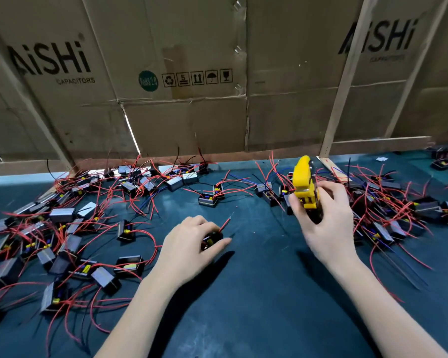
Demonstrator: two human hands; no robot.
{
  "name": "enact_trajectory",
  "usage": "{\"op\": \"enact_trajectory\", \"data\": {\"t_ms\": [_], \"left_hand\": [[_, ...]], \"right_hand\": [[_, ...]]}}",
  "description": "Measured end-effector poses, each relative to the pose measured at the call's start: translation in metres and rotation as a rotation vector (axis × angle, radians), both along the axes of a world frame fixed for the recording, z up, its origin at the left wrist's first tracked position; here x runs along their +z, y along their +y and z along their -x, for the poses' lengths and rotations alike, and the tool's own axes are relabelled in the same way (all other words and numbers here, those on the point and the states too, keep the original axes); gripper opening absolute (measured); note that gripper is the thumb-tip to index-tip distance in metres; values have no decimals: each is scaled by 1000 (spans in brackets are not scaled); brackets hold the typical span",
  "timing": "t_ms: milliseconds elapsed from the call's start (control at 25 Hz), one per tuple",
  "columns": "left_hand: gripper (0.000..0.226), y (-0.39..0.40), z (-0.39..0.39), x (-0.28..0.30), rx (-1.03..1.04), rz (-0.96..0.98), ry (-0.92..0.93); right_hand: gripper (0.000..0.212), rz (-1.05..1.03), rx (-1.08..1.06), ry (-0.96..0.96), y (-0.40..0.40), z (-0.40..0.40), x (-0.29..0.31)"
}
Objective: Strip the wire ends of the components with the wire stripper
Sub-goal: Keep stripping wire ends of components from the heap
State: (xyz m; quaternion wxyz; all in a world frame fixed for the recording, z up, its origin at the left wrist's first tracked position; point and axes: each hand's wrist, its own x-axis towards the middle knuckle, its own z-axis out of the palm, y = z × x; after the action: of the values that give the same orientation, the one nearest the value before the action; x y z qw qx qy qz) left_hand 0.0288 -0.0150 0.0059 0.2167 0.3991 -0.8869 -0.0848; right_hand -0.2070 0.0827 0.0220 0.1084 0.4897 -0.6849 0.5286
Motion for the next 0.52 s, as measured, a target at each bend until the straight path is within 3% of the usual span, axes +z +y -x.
{"op": "enact_trajectory", "data": {"t_ms": [120,200,360,520], "left_hand": [[31,1,4,-1,15,58,120],[26,2,7,-1,32,44,197],[6,4,12,-1,35,-92,321],[2,3,13,-4,72,-220,462]], "right_hand": [[39,202,444,-260,6,-14,5],[39,80,640,-467,9,-25,7],[39,-206,711,-737,6,-33,5],[32,-440,718,-606,10,-27,3]]}}
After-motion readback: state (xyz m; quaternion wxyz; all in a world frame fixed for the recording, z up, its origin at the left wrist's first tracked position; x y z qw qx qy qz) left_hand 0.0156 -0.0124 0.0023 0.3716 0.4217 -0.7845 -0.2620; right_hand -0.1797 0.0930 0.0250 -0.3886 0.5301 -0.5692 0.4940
